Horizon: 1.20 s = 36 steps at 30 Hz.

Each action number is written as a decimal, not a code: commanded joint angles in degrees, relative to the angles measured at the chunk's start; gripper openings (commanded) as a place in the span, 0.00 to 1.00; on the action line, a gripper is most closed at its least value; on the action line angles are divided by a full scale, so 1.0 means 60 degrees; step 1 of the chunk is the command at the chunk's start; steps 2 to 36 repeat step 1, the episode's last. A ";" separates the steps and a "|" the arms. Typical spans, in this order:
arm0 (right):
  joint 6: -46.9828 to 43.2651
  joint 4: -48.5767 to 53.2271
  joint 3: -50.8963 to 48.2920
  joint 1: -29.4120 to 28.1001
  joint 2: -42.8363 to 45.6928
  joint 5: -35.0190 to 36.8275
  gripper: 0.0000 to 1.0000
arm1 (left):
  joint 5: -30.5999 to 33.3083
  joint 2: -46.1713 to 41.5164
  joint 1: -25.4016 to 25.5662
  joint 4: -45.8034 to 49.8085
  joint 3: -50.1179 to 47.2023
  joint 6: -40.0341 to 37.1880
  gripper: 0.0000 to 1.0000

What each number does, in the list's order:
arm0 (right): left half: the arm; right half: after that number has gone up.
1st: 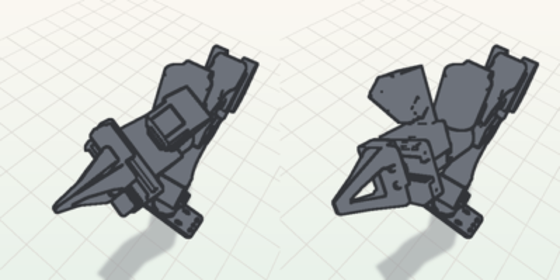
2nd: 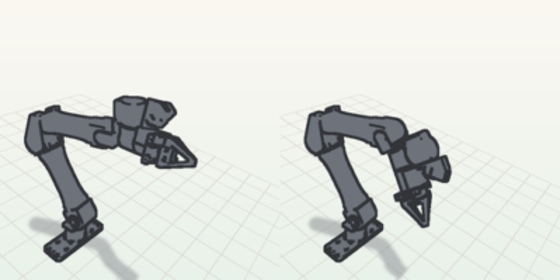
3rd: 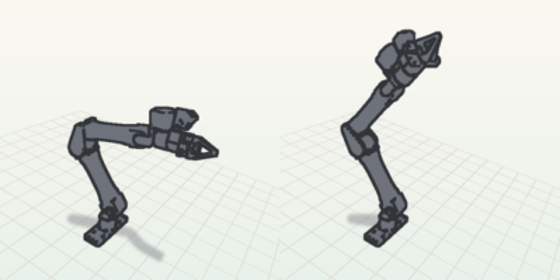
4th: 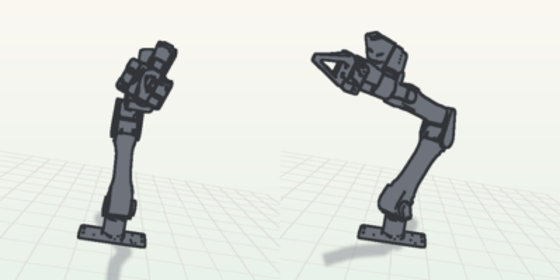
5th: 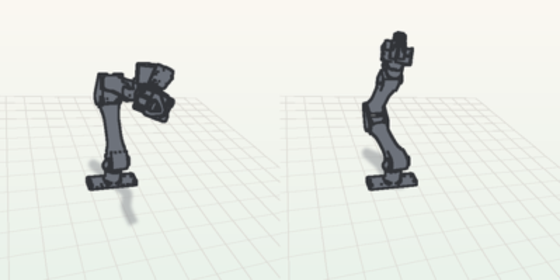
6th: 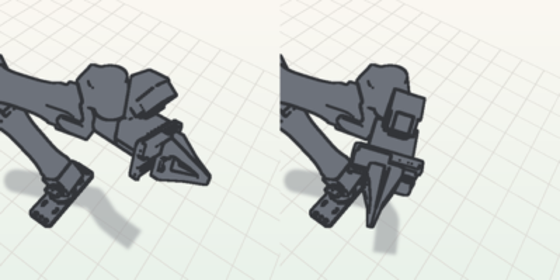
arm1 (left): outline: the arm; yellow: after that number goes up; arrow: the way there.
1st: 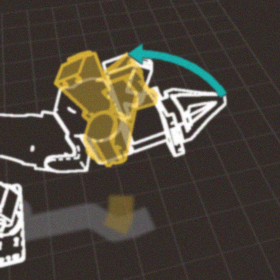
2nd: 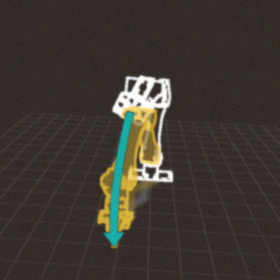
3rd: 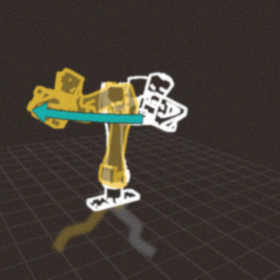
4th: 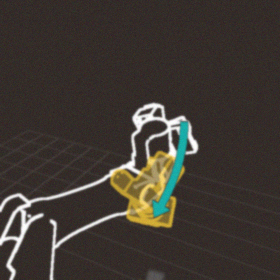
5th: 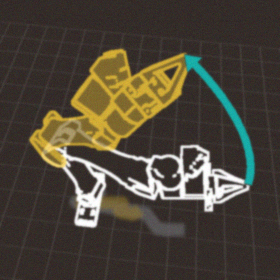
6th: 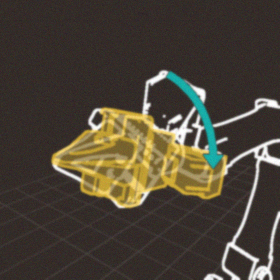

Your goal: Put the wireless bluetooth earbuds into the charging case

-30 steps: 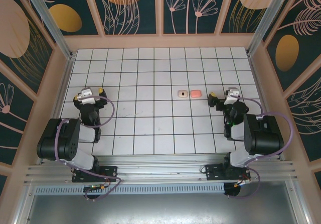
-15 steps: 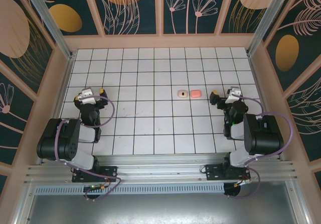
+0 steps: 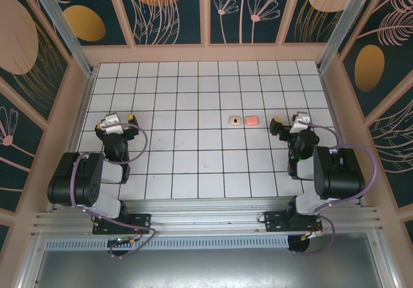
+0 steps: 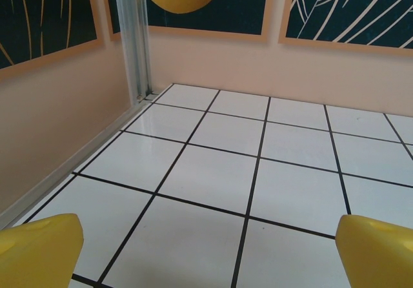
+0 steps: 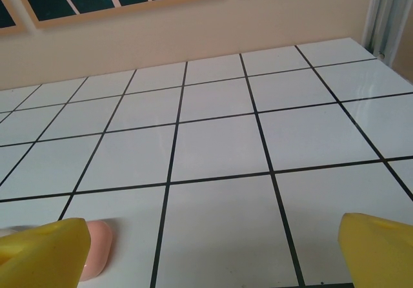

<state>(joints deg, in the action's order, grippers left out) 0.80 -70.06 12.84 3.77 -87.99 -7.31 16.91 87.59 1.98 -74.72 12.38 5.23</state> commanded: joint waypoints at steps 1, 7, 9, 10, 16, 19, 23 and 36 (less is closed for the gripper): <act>0.0131 -0.0188 0.0115 0.0056 -0.0049 0.0193 0.99 | -0.0064 -0.0091 -0.0044 -0.0043 0.0022 0.0139 0.99; 0.0131 -0.0188 0.0115 0.0056 -0.0049 0.0193 0.99 | -0.0064 -0.0091 -0.0044 -0.0043 0.0022 0.0139 0.99; 0.0131 -0.0188 0.0115 0.0056 -0.0049 0.0193 0.99 | -0.0064 -0.0091 -0.0044 -0.0043 0.0022 0.0139 0.99; 0.0131 -0.0188 0.0115 0.0056 -0.0049 0.0193 0.99 | -0.0064 -0.0091 -0.0044 -0.0043 0.0022 0.0139 0.99; 0.0131 -0.0188 0.0115 0.0056 -0.0049 0.0193 0.99 | -0.0064 -0.0091 -0.0044 -0.0043 0.0022 0.0139 0.99; 0.0131 -0.0188 0.0115 0.0056 -0.0049 0.0193 0.99 | -0.0064 -0.0091 -0.0044 -0.0043 0.0022 0.0139 0.99; 0.0131 -0.0188 0.0115 0.0056 -0.0049 0.0193 0.99 | -0.0064 -0.0091 -0.0044 -0.0043 0.0022 0.0139 0.99; 0.0131 -0.0188 0.0115 0.0056 -0.0049 0.0193 0.99 | -0.0064 -0.0091 -0.0044 -0.0043 0.0022 0.0139 0.99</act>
